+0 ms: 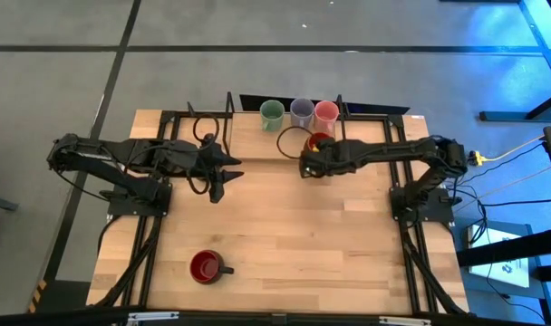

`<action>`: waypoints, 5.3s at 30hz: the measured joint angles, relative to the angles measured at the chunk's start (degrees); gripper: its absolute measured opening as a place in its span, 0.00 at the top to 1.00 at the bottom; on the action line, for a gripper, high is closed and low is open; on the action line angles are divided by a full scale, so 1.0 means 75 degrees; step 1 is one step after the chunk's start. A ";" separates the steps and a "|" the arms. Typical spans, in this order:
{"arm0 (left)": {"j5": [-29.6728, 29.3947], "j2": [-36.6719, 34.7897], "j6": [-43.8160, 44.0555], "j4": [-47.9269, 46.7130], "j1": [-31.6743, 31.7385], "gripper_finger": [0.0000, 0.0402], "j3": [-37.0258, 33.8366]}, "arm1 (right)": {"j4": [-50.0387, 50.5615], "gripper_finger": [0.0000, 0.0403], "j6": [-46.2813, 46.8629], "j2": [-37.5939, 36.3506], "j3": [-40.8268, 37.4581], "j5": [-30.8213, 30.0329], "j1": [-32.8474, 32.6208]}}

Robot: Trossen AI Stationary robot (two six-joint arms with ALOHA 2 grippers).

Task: Place coffee mugs
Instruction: Put the black orange color mug on the shelf, then put the black red color mug on the shelf

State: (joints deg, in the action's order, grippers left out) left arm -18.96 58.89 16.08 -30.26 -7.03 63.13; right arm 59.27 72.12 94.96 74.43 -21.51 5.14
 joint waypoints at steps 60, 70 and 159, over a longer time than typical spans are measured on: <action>-0.0009 0.0000 -0.0015 0.0041 -0.0003 0.61 0.0000 | 0.0618 0.61 -0.1305 0.0292 0.0612 0.1006 0.1261; -0.0023 0.0000 0.0015 0.0316 0.0000 0.61 -0.0003 | 0.2221 0.61 -0.2541 0.0213 0.2971 0.1164 0.0340; 0.2374 0.4613 0.3123 -0.2988 -0.3816 0.96 0.0497 | -0.2910 0.60 0.0009 0.0224 0.0230 -0.1440 -0.7782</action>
State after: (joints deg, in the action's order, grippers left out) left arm -1.16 93.49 39.50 -52.67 -35.65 66.86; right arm 37.45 72.19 96.64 76.16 -32.31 -53.23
